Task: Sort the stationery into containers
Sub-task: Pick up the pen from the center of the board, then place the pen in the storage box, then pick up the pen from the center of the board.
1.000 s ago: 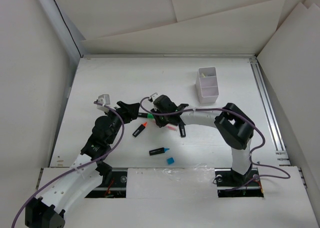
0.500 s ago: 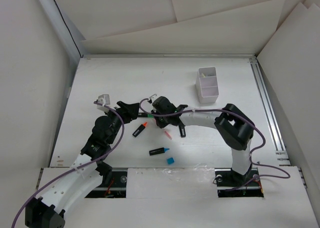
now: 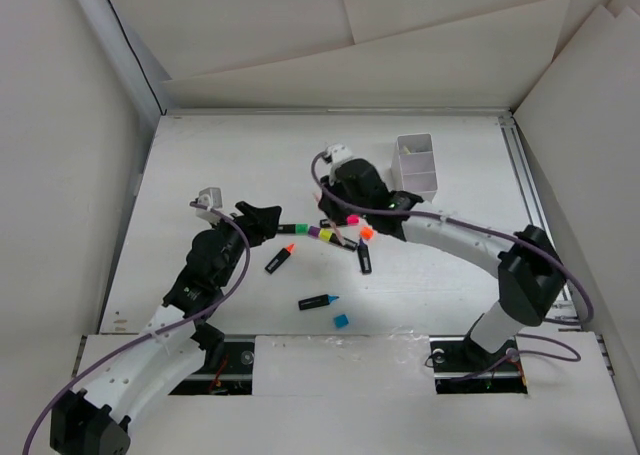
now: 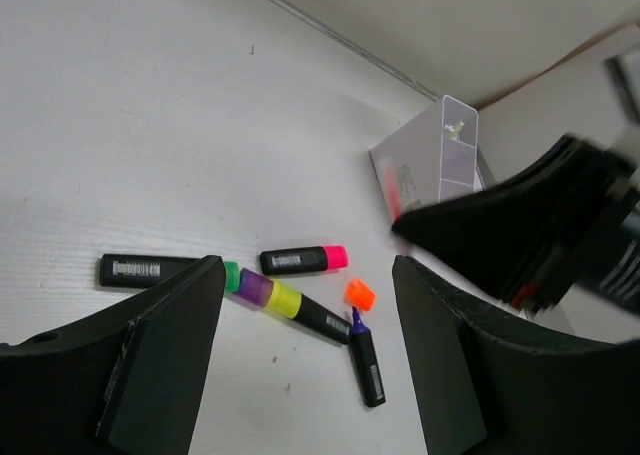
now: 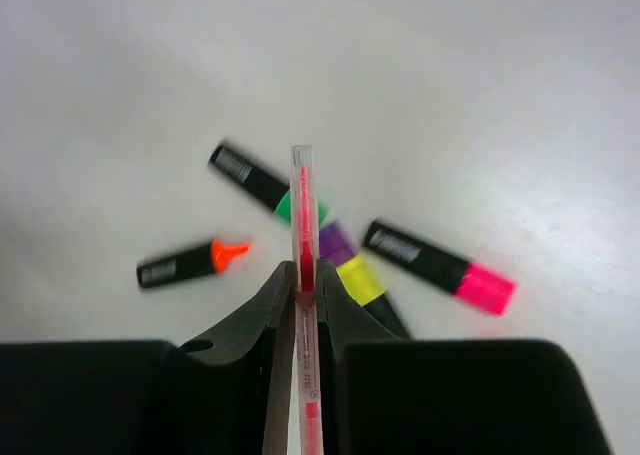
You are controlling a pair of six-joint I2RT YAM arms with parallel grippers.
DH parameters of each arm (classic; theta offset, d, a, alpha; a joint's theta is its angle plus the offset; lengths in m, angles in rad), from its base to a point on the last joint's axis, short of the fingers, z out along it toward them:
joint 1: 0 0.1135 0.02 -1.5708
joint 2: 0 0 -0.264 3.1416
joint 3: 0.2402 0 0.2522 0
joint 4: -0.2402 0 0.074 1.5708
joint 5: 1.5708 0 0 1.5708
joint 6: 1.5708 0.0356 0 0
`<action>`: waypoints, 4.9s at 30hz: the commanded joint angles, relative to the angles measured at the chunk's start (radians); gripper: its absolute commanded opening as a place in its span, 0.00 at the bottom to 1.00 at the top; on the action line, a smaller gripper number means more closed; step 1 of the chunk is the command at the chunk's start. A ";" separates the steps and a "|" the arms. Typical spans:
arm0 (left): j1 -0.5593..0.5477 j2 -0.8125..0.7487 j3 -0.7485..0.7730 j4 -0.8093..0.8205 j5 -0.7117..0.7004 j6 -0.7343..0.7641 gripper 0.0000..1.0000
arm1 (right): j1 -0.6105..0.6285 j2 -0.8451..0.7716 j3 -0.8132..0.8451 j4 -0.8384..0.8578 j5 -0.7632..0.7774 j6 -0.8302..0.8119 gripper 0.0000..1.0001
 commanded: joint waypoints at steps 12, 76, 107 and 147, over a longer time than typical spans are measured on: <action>0.005 0.112 0.029 0.064 0.090 0.013 0.65 | -0.480 -0.034 0.058 0.466 0.663 0.176 0.00; 0.005 -0.074 -0.050 0.072 -0.008 -0.027 0.64 | -0.266 -0.004 0.022 0.432 0.311 -0.036 0.25; 0.005 -0.508 -0.040 -0.134 -0.202 -0.068 0.67 | 0.059 0.702 0.790 -0.396 -0.167 -0.323 0.76; 0.005 -0.262 -0.065 0.055 0.002 -0.008 0.70 | -0.235 0.244 0.430 0.288 -0.066 0.021 0.03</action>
